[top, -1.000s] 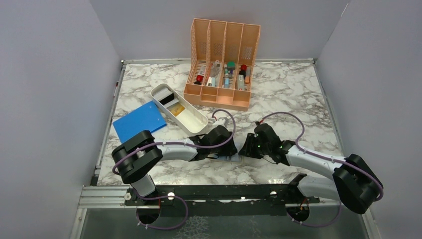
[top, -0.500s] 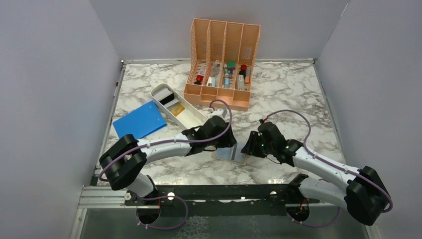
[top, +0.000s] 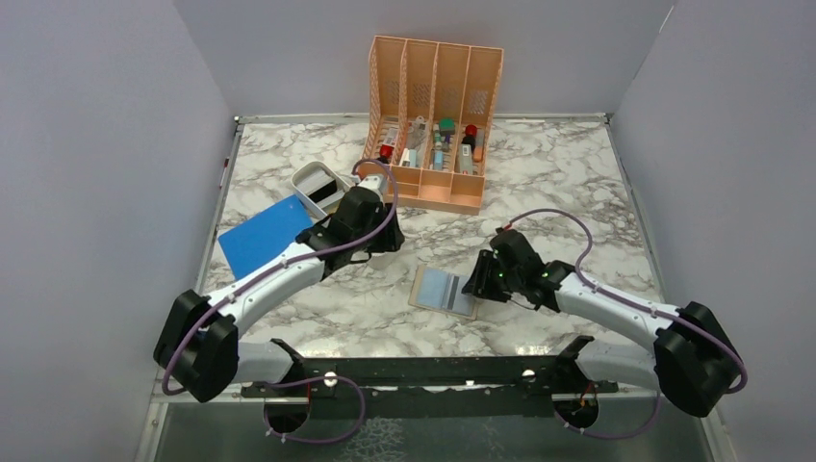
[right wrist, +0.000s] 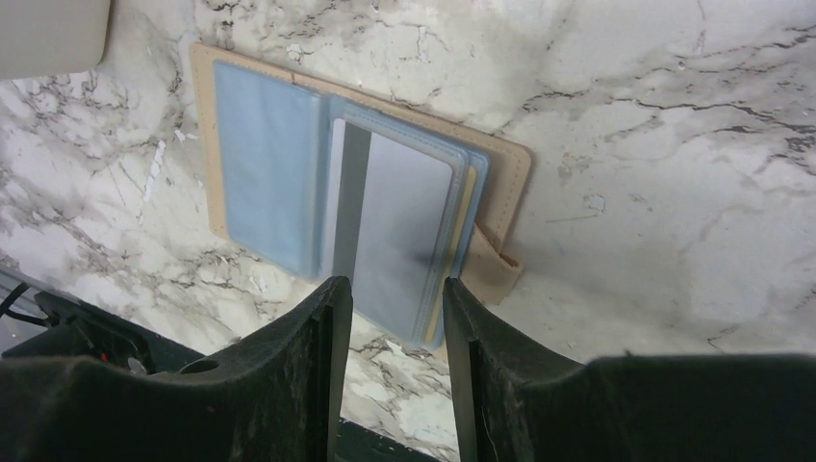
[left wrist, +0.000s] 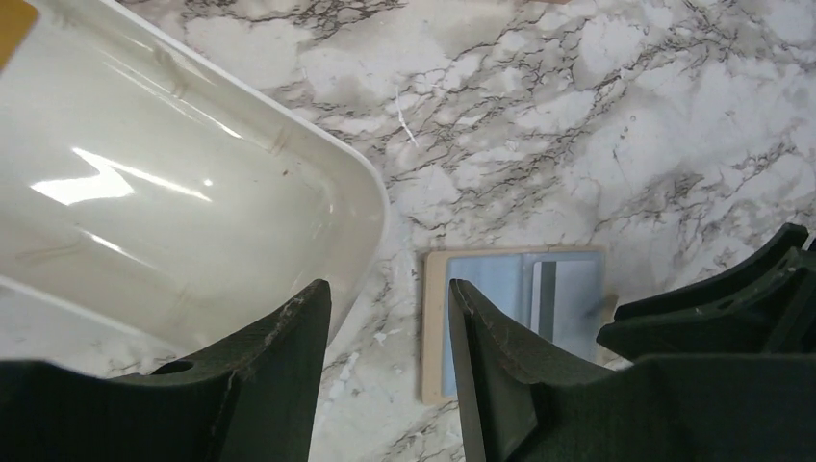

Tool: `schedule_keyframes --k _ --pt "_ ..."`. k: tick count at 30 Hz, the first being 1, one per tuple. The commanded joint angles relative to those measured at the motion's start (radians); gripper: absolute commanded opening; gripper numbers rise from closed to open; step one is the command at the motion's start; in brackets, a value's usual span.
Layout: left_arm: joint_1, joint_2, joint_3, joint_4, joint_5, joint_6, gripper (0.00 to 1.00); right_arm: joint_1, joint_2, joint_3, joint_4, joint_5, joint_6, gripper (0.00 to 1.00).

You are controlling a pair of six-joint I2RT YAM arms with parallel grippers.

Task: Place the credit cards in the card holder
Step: Insert the credit card into the card holder, then pick up the credit card from the storage box.

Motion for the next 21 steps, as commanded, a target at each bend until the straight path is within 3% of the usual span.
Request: schedule_keyframes --k 1,6,12,16,21 --pt "0.078 -0.081 0.060 -0.099 -0.008 0.148 0.52 0.006 0.070 0.061 0.035 -0.033 0.005 0.45" --pt "0.179 -0.040 0.141 -0.156 -0.105 0.287 0.49 0.017 0.145 0.121 0.059 -0.056 -0.031 0.45" --pt "0.247 0.100 0.258 -0.179 -0.164 0.541 0.45 0.017 0.102 0.138 0.060 -0.064 -0.087 0.45" --pt "0.289 0.233 0.349 -0.204 -0.095 0.748 0.56 0.017 0.085 0.164 0.034 -0.073 -0.113 0.46" --pt "0.291 0.302 0.341 -0.129 -0.138 1.008 0.62 0.017 0.079 0.199 0.004 -0.079 -0.132 0.46"
